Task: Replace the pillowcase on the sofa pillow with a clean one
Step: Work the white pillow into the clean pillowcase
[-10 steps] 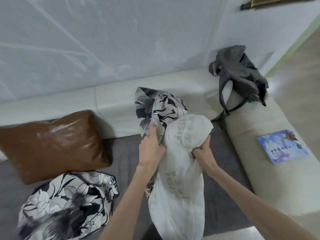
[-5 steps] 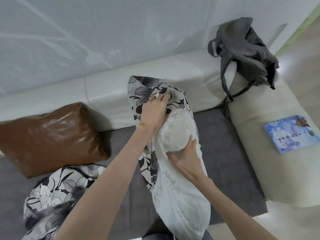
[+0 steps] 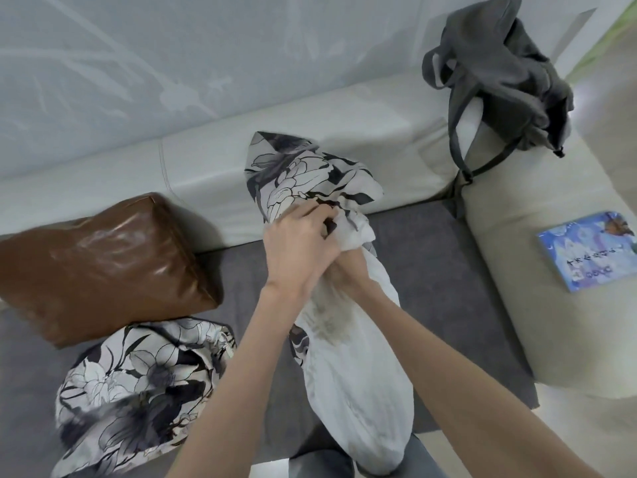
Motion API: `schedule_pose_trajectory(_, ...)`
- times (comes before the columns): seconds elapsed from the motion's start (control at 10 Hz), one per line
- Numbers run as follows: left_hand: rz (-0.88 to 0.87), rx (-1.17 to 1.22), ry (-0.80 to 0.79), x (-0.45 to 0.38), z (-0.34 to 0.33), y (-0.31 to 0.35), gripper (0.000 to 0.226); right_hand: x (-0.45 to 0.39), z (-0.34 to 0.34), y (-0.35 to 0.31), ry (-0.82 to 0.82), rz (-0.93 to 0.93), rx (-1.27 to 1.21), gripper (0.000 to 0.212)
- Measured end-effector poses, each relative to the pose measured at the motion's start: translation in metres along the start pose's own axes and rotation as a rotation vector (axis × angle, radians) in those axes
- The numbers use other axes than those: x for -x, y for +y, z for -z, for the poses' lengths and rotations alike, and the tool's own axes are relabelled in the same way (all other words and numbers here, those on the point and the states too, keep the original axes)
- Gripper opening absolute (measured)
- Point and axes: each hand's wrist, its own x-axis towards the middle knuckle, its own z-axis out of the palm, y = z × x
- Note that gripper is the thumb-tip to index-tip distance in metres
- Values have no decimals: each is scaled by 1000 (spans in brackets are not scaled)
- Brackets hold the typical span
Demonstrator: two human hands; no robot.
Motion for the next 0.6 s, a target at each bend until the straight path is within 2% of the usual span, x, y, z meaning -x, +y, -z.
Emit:
schedule_pose_trajectory(0.2, -35, -114, -175, -35, -8, 3, 42, 15, -15, -44, -23, 83, -40, 30)
schedule_pose_trajectory(0.3, -99, -80, -87, -17, -3, -8, 36, -7, 9, -32, 66, 89, 91, 30)
schedule_pose_trajectory(0.4, -80, -73, -76, 7, -1, -21, 28, -8, 24, -16, 56, 27, 8, 32)
schedule_pose_trajectory(0.5, 78, -137, -124, 6, -10, -38, 41, 8, 26, -10, 236, 161, -181, 27)
schedule_pose_trajectory(0.6, 74, -116, -127, 26, -23, -45, 66, 20, 45, -22, 358, 351, -410, 33)
